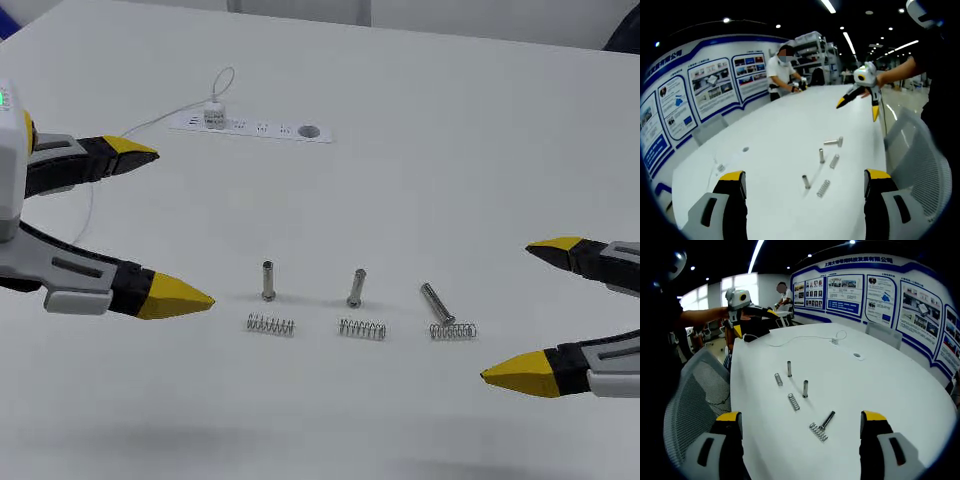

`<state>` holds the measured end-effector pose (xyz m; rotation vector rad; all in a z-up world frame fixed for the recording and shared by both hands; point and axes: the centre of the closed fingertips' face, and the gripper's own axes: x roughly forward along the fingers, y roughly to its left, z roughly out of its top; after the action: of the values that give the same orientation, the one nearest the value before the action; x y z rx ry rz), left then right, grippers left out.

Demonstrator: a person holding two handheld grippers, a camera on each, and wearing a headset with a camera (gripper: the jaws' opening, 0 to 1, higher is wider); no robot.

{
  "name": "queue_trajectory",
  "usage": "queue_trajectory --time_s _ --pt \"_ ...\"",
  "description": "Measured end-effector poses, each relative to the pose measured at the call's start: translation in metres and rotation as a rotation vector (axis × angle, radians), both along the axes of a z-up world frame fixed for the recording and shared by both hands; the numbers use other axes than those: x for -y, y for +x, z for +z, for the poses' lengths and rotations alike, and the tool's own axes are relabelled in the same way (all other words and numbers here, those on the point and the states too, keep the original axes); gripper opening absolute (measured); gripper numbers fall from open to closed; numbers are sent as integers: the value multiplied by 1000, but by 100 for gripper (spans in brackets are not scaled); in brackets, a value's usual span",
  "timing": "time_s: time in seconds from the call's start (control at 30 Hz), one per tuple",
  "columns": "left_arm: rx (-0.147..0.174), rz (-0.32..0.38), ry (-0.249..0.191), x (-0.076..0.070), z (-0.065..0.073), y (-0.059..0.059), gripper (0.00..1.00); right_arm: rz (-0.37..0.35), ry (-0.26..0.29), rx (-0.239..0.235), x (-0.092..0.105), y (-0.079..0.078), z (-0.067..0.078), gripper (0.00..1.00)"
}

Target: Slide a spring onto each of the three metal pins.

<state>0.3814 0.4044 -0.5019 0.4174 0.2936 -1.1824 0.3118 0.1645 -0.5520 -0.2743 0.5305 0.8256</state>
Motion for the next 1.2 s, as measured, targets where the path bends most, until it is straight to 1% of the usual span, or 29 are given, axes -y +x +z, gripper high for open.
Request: queue_trajectory --time_s 0.13,0.23,0.37,0.5,0.57,0.6,0.67,0.7,0.77,0.87,0.9,0.97,1.0,1.1,1.2 --pt "-4 0 13 0 -5 -2 100 -17 -4 10 2 4 1 99" --pt "-13 -5 29 -1 -12 -5 99 -30 12 6 2 8 3 98" --pt "-27 -1 15 -1 -14 -7 99 -31 -7 6 2 12 0 96" --pt "-35 8 25 -3 -21 -7 99 -30 -18 4 1 16 -3 93" --pt "-34 29 24 -5 -23 -4 99 -28 -22 -12 1 17 -6 91" --pt "-35 35 15 -6 -23 -4 99 -33 -17 -22 1 19 -8 90" --pt "-50 41 -5 -6 -23 -3 99 -38 -15 -25 1 21 -8 89" --pt "-55 41 -6 -7 -24 -3 98 -40 -15 -26 1 22 -9 88" --pt "-62 39 5 -7 -27 -3 97 -45 -6 -33 1 23 -10 86" --pt "-59 40 13 -7 -30 -2 97 -51 -21 -40 3 26 -15 85" --pt "-60 41 10 -6 -31 -2 96 -52 -31 -49 4 27 -18 85" --pt "-69 43 4 -5 -33 -2 96 -54 -31 -65 4 28 -21 82" --pt "-69 46 -2 -4 -34 -2 95 -55 -29 -73 4 29 -22 81" --pt "-58 60 -1 -5 -36 0 94 -51 -37 -74 2 31 -22 80" --pt "-66 72 -5 -7 -38 1 94 -48 -42 -77 2 35 -22 77"
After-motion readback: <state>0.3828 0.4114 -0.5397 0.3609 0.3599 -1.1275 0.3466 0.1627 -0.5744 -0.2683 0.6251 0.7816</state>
